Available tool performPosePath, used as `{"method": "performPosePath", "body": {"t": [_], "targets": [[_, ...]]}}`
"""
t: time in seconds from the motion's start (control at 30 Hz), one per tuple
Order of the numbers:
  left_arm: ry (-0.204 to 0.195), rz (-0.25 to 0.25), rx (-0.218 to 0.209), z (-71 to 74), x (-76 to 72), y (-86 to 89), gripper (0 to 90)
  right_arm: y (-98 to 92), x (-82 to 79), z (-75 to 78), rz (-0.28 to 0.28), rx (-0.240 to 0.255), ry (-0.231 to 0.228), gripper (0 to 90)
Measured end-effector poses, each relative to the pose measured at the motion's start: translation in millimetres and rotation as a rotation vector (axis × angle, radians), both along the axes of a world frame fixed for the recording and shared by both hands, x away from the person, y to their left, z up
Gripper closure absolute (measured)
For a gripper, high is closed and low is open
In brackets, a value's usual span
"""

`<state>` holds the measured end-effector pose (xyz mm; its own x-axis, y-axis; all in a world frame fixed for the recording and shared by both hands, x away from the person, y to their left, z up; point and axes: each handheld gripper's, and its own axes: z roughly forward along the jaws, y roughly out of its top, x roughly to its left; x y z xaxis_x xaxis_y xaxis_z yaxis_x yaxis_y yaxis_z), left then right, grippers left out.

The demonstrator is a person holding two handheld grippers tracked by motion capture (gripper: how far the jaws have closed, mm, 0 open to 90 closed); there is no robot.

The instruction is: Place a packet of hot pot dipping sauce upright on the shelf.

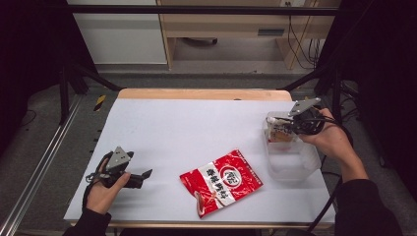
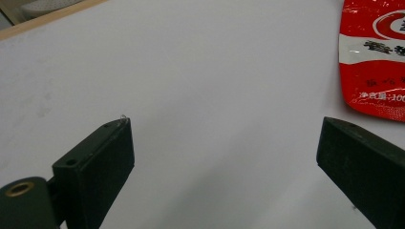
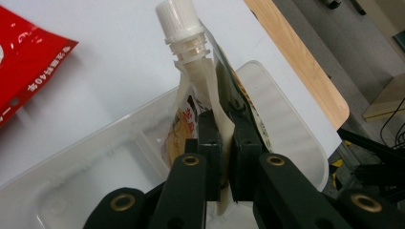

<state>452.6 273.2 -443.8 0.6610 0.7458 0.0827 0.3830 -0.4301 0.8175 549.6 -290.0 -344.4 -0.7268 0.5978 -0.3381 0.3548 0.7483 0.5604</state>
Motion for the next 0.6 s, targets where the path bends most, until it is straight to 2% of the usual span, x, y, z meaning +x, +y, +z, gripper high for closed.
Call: {"method": "performPosePath", "body": {"t": [0.23,0.37,0.6], "targets": [[0.000,-0.003,0.000,-0.1,-0.4,-0.9,5.6,-4.2,0.7,-0.4,-0.027,0.014,0.008,83.0],[0.001,-0.003,0.000,-0.2,-0.5,-1.0,5.6,-6.5,-1.1,0.5,-0.052,0.019,0.021,74.0],[0.002,-0.005,0.001,-0.2,-0.3,-1.2,5.6,-8.3,-14.3,7.5,-0.089,0.074,0.018,54.9]]}}
